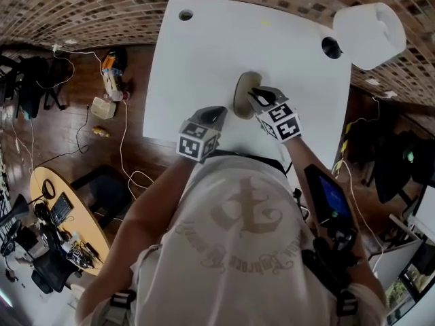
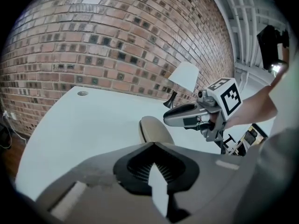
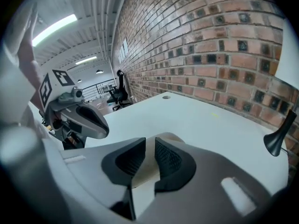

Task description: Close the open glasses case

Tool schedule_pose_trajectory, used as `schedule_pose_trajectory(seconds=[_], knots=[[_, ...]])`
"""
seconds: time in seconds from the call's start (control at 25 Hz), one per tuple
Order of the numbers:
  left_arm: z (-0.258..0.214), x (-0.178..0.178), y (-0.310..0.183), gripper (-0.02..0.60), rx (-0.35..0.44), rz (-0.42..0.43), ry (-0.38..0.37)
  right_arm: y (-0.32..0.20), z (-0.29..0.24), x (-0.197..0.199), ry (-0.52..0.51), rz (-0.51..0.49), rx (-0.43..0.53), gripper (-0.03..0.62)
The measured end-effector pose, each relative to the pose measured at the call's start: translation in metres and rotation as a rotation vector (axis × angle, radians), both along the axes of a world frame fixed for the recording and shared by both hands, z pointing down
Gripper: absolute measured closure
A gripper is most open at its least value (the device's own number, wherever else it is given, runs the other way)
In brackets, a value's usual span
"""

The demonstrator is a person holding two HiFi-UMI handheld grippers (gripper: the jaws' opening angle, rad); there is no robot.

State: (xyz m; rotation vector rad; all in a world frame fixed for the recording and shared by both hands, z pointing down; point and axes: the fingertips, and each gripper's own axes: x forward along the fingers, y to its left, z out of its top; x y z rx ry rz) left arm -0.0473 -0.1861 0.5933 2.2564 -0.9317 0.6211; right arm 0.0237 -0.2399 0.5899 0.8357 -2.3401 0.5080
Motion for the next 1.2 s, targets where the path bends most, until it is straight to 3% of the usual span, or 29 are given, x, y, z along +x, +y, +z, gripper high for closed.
schedule_pose_trajectory(seconds=[0.28, 0.72, 1.0, 1.2], knots=[[-0.019, 0.016, -0.001, 0.577, 0.029, 0.034, -0.028, 0.010, -0.021, 0.021, -0.096, 0.061, 0.022, 0.528], [-0.043, 0.110, 0.022, 0.577, 0.086, 0.090, -0.008, 0.055, -0.029, 0.120, -0.237, 0.150, -0.005, 0.534], [-0.065, 0.113, 0.020, 0.577, 0.129, 0.099, 0.016, 0.064, -0.061, 0.167, -0.403, 0.343, 0.049, 0.559], [-0.083, 0.114, 0.012, 0.577, 0.192, 0.102, 0.058, 0.074, -0.095, 0.185, -0.452, 0.389, 0.150, 0.572]])
